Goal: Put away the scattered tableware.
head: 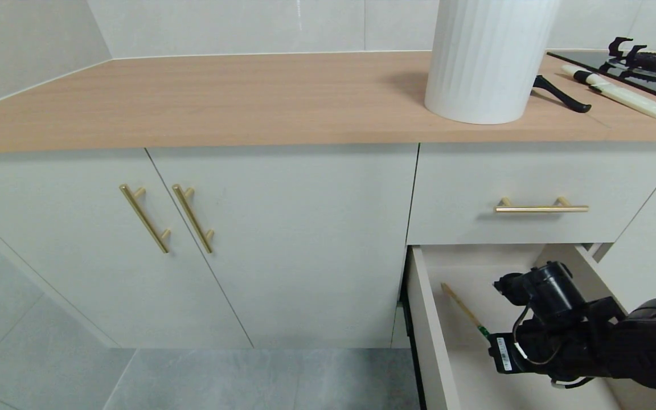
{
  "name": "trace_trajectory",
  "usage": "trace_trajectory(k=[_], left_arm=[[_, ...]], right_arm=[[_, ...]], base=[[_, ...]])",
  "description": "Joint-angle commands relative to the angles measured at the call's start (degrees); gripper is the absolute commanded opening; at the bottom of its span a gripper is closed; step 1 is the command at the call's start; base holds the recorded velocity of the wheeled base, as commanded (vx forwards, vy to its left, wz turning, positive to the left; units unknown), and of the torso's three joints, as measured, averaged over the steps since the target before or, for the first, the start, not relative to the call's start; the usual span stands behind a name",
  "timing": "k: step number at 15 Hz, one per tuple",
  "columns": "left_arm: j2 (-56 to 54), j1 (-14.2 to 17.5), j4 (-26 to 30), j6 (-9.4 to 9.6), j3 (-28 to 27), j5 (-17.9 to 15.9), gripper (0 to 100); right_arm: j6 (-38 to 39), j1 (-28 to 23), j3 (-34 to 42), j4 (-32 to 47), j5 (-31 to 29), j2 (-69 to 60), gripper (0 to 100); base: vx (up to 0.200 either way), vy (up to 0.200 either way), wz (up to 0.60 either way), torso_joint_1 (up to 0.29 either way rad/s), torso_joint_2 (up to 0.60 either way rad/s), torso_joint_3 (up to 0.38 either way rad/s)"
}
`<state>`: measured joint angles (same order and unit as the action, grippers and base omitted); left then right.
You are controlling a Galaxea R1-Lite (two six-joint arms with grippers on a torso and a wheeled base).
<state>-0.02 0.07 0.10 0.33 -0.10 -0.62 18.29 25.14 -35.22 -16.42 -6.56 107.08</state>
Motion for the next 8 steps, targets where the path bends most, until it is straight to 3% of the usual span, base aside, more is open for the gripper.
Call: trace_trajectory(k=[1,8], left_arm=[[0.0,0.0,0.0,0.02,0.0,0.0,100],[0.0,0.0,0.0,0.02,0.0,0.0,100]], right_arm=[[0.1,0.1,1.2,-2.9,-1.1,6.8,0],[2.5,1.1,1.9,-11.1,-4.7,14.4,0]], base=[[0.0,0.0,0.0,0.0,0.0,0.0],[0.0,0.0,0.0,0.0,0.0,0.0]])
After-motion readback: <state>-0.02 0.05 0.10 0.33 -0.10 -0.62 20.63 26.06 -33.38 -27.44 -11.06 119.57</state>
